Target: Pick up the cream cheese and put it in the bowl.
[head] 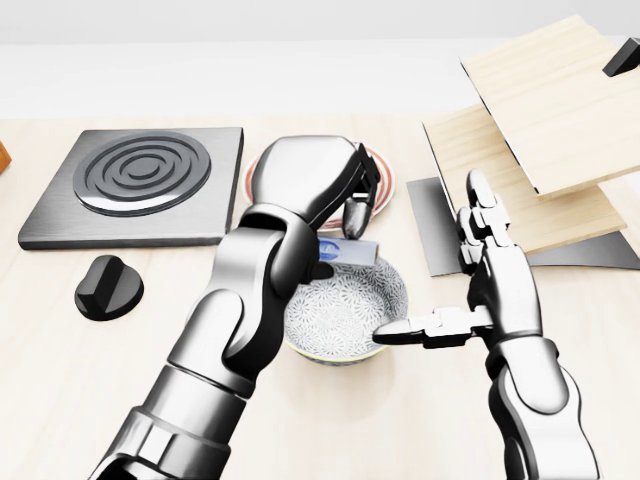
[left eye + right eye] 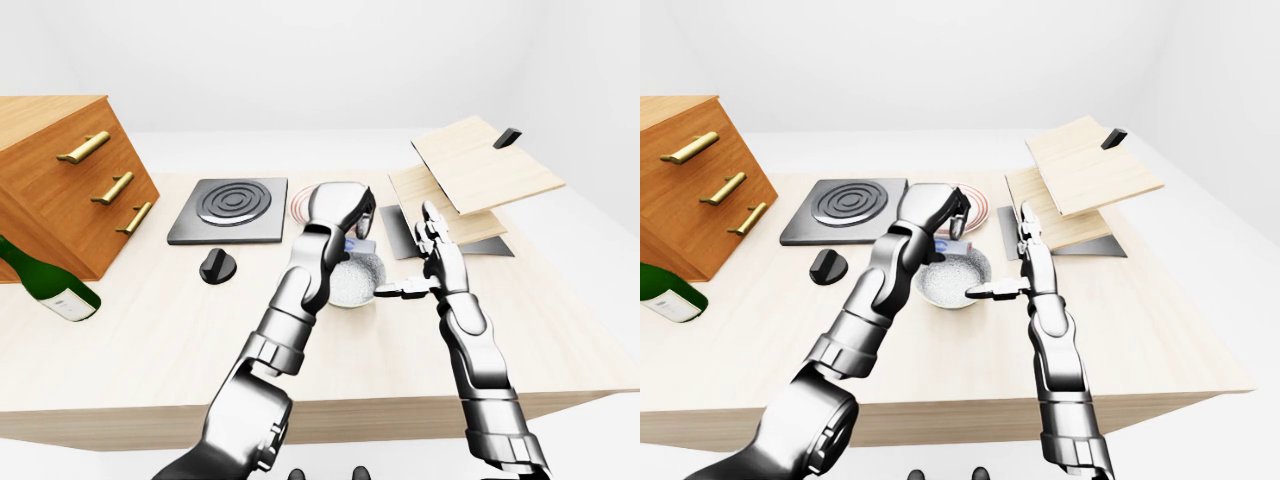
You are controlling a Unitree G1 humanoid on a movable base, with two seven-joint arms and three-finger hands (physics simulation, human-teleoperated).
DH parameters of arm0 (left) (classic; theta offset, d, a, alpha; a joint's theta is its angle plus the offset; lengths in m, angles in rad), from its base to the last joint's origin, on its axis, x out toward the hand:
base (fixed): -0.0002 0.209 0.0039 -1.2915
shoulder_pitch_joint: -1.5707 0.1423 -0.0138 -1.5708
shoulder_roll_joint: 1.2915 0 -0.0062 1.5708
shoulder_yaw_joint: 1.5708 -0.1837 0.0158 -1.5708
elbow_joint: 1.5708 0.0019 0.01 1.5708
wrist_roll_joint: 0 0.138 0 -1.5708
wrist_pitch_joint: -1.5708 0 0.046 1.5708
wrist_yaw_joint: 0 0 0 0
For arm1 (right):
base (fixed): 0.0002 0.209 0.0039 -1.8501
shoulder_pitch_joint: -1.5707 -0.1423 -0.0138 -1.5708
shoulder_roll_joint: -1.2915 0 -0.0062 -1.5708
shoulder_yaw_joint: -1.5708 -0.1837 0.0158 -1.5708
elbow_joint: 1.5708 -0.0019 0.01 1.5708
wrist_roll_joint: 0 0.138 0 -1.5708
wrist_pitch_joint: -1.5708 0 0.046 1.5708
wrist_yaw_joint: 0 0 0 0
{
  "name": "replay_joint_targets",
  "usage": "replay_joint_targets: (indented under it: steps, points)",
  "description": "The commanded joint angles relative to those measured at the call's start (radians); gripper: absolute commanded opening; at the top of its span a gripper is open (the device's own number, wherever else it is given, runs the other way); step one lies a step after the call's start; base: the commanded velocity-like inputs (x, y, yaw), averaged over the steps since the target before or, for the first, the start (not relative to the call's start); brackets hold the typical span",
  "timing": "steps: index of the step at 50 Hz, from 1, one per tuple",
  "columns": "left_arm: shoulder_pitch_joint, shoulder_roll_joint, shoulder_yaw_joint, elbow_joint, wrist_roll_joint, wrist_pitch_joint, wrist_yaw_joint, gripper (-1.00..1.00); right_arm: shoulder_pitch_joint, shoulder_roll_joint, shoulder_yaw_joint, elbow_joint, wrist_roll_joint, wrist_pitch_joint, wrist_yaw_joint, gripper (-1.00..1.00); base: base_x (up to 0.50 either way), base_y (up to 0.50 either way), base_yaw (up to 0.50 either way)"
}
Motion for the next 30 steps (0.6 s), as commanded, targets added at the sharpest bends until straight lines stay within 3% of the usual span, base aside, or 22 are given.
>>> replay_joint_targets:
  steps: [1, 13, 30]
  points:
    - [-0.082, -0.04, -0.012, 0.17, -0.034, 0.0, 0.107, -1.0, -0.013, -0.004, -0.003, 0.012, 0.019, 0.0, -0.005, 1.0, 0.0, 0.0, 0.0]
    - [-0.053, -0.041, -0.015, 0.17, -0.012, 0.0, 0.099, -1.0, -0.019, -0.005, -0.004, 0.027, 0.024, 0.0, -0.005, 1.0, 0.0, 0.0, 0.0]
    - [-0.04, -0.045, -0.018, 0.245, -0.016, 0.0, 0.145, -1.0, -0.014, -0.004, -0.001, 0.021, 0.02, 0.0, -0.008, 1.0, 0.0, 0.0, 0.0]
